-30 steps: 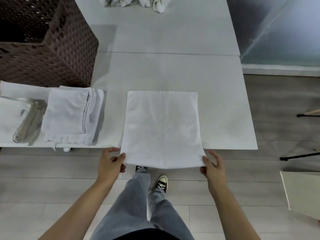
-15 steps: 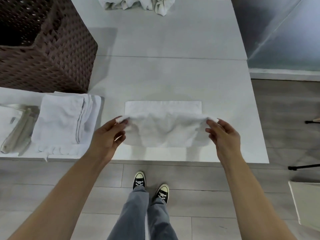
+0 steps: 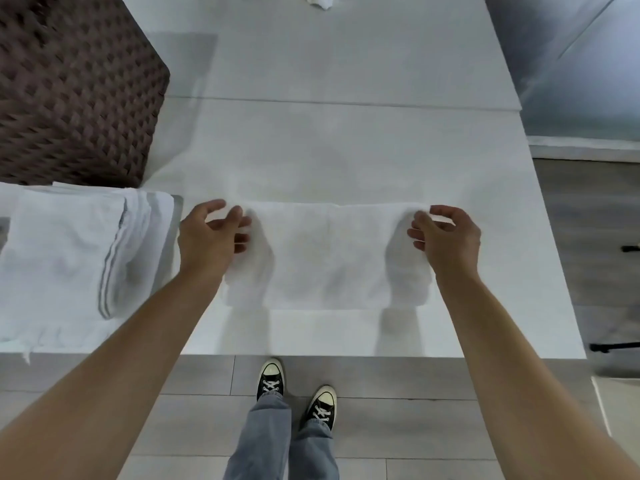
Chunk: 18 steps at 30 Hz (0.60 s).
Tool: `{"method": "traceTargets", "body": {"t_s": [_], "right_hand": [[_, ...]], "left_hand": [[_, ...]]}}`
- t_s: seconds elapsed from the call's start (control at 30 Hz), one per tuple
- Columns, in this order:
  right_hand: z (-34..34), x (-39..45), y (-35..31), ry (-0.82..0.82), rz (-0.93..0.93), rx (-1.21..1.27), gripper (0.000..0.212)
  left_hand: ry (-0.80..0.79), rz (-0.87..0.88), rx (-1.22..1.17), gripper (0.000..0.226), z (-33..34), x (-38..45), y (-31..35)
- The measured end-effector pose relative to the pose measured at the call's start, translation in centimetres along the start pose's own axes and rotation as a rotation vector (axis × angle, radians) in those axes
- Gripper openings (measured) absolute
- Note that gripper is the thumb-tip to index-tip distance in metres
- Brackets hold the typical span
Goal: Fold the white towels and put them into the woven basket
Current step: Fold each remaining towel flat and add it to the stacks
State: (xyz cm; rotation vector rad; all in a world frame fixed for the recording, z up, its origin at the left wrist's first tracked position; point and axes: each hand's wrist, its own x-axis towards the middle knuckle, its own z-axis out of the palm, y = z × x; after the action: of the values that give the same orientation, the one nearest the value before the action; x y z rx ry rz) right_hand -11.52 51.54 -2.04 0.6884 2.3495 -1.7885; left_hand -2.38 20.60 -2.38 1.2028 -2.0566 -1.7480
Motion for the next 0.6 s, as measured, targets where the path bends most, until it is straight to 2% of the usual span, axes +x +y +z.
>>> {"method": "traceTargets", "body": {"t_s": [0.1, 0.2, 0.27, 0.33, 0.4, 0.6], "right_hand": [[0.5, -0.7, 2.0, -0.015, -0.179, -0.295, 0.034], [0.8, -1.7, 4.1, -0.116, -0.537, -0.582, 0.035], [0.8, -1.7, 5.8, -0.179, -0.728, -0.742, 0.034], [0.6, -1.9, 7.0, -0.19, -0.758, -0.808, 0.034], [0.5, -2.7, 7.5, -0.154, -0.748, -0.822, 0.034], [0.5, -6.8, 8.7, 0.024, -0.75, -0.88, 0.02]], "left_hand": [[-0.073, 0.254, 0.252, 0.044, 0.3, -1.9, -2.3], [-0.205, 0.686, 0.618, 0.034, 1.2, -6.2, -4.6], [-0.33, 0.876, 0.787, 0.039, 2.2, -9.2, -6.3], [-0.441, 0.926, 0.891, 0.047, 3.3, -11.3, -7.9], [-0.468, 0.916, 0.977, 0.052, 3.8, -12.4, -9.1], [-0.331, 0.845, 1.151, 0.056, 3.3, -11.3, -8.4]]}}
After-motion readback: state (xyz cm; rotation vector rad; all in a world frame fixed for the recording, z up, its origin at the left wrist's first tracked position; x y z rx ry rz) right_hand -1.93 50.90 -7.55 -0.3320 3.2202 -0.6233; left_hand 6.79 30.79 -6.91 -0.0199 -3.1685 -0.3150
